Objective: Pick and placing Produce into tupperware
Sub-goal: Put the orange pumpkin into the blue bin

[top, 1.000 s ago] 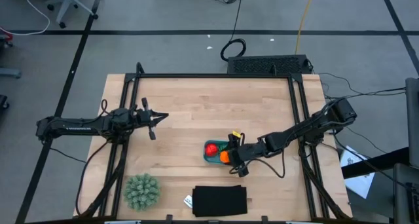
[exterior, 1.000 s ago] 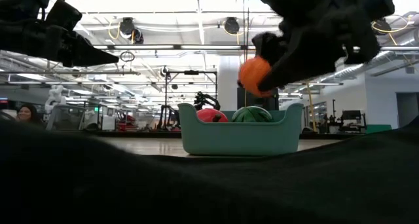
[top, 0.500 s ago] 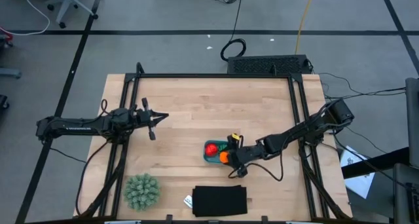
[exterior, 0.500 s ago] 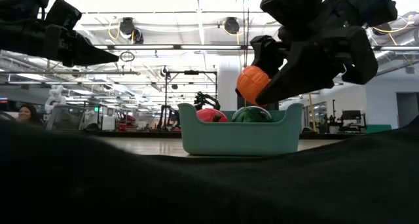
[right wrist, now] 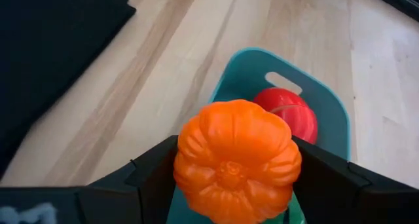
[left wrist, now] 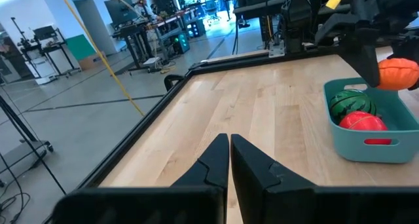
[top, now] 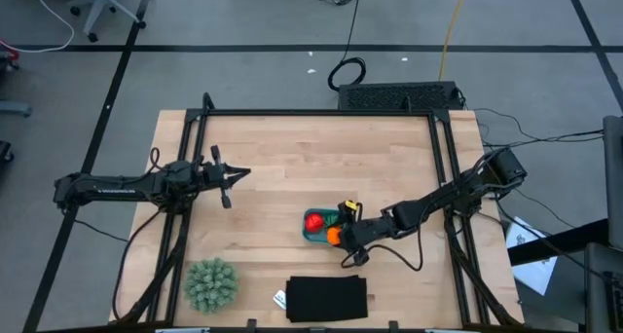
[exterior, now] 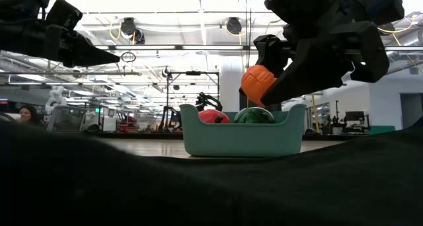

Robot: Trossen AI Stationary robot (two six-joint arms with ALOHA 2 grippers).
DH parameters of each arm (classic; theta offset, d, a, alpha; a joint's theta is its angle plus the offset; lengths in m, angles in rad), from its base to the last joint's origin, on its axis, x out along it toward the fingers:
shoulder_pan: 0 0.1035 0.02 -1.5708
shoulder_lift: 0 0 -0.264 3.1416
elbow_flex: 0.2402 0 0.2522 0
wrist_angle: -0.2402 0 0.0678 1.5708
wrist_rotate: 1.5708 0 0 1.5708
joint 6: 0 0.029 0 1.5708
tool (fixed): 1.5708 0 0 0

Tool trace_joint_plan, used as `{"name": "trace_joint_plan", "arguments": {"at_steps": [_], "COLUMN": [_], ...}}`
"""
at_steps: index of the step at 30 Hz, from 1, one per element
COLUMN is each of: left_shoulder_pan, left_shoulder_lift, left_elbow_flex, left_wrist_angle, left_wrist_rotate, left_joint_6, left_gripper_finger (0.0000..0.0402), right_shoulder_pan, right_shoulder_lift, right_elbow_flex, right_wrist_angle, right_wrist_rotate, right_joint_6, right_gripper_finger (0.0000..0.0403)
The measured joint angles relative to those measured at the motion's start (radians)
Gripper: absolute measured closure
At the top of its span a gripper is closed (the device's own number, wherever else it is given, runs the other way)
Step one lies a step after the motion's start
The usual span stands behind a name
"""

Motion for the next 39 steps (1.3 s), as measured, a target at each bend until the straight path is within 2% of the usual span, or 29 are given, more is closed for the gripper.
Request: {"name": "trace_joint_plan", "arguments": {"at_steps": [16,20,30,39], "left_shoulder_pan": [0.000,0.000,0.000,0.000], "left_shoulder_lift": [0.000,0.000,0.000,0.000], "left_elbow_flex": [0.000,0.000,0.000,0.000], "left_wrist_angle": [0.001,0.001,0.000,-0.005], "left_wrist_rotate": [0.000,0.000,0.000,0.000], "left_joint_6": [0.000,0.000,0.000,0.000], "left_gripper_finger": [0.0380,0.0380,0.0380,0.0380], "right_shoulder_pan": [-0.015,-0.026,-0.036,-0.036], "right_shoulder_lift": [0.000,0.030,0.153,0.169], "right_elbow_flex": [0.000,0.001,0.112,0.113], "right_wrist_angle": [0.122,0.129,0.106,0.109], "right_wrist_rotate": [-0.025,-0.025,-0.022,-0.017], "right_joint_6": [0.011,0.020,0.019,0.022], "right_gripper_finger": [0.0154,0.0154,0.0154,0.0154]}}
